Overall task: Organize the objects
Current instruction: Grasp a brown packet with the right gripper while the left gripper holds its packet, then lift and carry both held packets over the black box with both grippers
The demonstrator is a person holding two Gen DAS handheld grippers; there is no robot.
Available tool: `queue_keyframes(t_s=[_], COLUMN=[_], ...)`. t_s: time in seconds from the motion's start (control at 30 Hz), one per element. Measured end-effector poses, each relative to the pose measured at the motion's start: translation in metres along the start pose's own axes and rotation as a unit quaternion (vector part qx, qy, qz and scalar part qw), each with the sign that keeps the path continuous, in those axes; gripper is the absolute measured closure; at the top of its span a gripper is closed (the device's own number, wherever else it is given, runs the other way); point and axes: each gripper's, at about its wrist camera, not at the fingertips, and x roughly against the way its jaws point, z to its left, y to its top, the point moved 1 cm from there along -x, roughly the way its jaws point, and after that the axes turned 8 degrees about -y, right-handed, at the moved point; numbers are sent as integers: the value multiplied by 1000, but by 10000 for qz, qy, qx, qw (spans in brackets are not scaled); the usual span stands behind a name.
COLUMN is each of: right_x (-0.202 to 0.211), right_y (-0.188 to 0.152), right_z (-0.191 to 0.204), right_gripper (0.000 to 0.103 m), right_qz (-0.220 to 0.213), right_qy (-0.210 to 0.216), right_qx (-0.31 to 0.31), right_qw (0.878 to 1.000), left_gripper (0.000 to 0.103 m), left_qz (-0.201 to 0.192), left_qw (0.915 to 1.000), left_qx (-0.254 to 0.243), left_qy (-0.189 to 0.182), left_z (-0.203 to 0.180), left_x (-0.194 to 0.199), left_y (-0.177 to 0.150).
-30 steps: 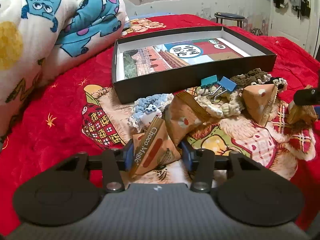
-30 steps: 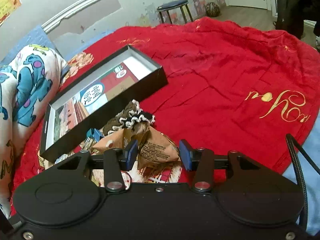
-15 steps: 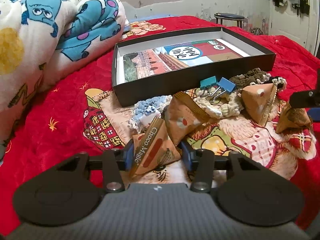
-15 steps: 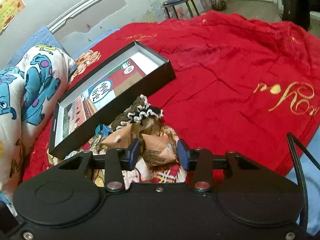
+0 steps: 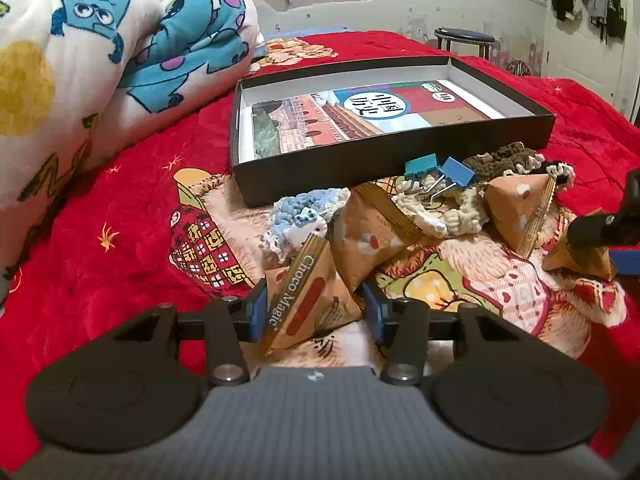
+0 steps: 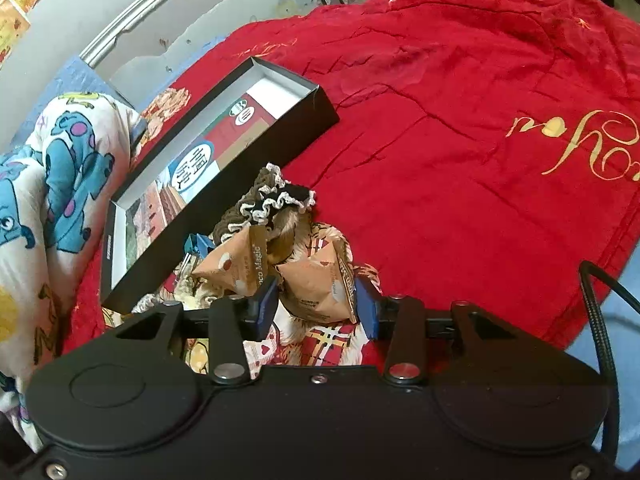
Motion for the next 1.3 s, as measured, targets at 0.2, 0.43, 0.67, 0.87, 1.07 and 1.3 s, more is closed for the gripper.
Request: queue_keyframes(t_s=[0.2, 0.43, 0.67, 0.87, 1.07, 1.3], right_x=[-4, 0, 8, 27, 43, 47], right_y=[-6, -9, -6, -14, -15, -7], right_z=[12, 20, 22, 24, 38, 48], right_gripper=[61, 63, 64, 64, 64, 64], right_qz=[-82, -133, -251, -354, -791, -1020], right_qy=[-245, -411, -271, 19, 139, 529], right_qx=[379, 633, 650, 771, 1078, 1080], right_qw=[9989, 9971, 9972, 9964, 9909, 9875], left_gripper=[51, 52, 52, 52, 52, 52], left_qz=[4, -39, -169, -449, -599, -606], left_qw=[9999, 10000, 9999, 9988, 9978, 9978], left_qx=[107, -18, -12, -106, -118, 63], left_qy=[-39, 61, 16, -139, -250, -257], left_z=[2, -2, 0, -8, -10, -3], left_x=[-1, 3, 20, 32, 38, 39], left_y=[1, 1, 2, 10, 19, 21])
